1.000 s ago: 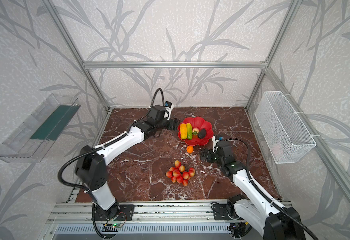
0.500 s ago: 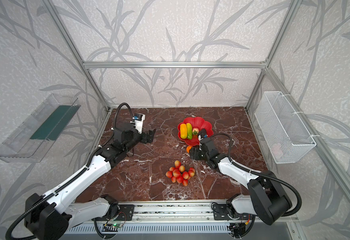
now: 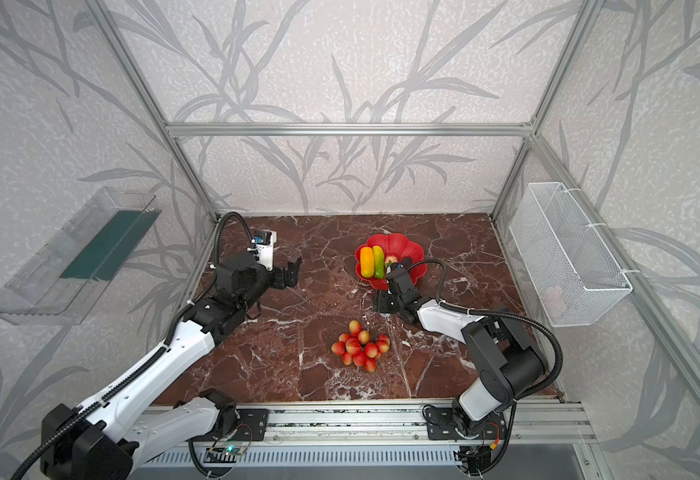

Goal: Place and organize the fake fruits in the fruit bowl
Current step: 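Lower the right gripper onto the small orange fruit while the left arm withdraws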

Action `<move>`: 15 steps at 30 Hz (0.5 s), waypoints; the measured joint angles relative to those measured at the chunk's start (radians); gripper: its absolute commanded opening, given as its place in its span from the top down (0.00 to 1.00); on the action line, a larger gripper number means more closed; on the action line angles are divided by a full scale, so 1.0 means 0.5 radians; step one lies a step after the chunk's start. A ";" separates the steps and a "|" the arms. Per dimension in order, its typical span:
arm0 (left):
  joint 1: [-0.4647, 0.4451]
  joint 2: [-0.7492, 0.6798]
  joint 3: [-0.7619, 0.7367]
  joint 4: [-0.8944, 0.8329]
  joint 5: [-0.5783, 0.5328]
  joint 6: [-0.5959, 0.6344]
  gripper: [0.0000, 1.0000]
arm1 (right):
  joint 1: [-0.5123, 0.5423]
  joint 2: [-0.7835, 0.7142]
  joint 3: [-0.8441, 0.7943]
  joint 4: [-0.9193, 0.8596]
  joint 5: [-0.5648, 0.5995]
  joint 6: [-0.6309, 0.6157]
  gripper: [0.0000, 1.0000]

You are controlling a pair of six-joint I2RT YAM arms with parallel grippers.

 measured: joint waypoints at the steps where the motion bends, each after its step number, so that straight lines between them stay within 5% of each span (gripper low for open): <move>1: 0.002 -0.003 -0.001 0.002 0.000 -0.002 0.04 | 0.003 0.014 0.008 0.003 0.000 -0.002 0.36; 15: 0.023 -0.009 0.000 0.000 0.018 -0.031 0.04 | 0.043 0.113 0.056 0.011 0.050 -0.031 0.69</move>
